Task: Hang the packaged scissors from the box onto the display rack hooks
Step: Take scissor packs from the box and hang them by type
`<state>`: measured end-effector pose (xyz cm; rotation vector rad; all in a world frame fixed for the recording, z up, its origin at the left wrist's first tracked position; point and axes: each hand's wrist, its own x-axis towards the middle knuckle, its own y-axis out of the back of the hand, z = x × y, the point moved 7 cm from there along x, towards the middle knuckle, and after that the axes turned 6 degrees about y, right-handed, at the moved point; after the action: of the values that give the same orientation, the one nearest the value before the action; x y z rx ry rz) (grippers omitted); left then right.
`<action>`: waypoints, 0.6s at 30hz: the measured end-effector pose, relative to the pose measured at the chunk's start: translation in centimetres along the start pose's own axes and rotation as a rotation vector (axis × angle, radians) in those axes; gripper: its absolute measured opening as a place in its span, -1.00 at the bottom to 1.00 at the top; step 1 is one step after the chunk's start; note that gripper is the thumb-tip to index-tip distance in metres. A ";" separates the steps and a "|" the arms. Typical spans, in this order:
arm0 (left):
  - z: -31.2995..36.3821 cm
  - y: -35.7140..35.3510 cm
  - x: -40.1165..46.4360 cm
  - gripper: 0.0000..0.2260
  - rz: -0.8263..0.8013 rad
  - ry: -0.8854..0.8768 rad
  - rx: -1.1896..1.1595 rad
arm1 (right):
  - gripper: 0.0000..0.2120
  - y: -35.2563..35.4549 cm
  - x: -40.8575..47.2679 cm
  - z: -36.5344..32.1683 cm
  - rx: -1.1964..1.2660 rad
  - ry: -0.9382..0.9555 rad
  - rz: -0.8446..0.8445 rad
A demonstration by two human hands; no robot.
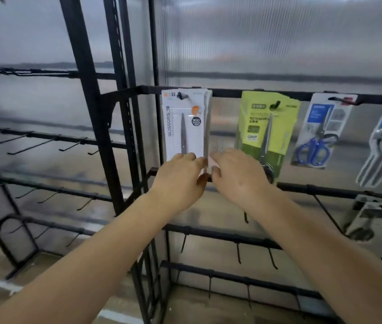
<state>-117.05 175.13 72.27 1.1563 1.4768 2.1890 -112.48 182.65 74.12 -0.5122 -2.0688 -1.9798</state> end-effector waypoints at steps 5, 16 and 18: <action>2.5 -3.9 -2.7 -0.66 -0.122 -0.014 -0.012 | -0.71 -2.2 -5.2 3.1 0.070 0.014 -0.011; 9.0 -17.6 -12.5 -0.71 -0.446 0.039 -0.061 | -0.80 -13.5 -22.9 16.3 0.229 -0.235 -0.339; 9.5 -21.4 -14.6 -0.74 -0.496 0.060 -0.070 | -0.79 -17.5 -26.5 18.8 0.245 -0.292 -0.419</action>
<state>-105.12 182.28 48.40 0.6180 1.4998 1.9207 -93.99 198.51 46.38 -0.3563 -2.7477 -1.9007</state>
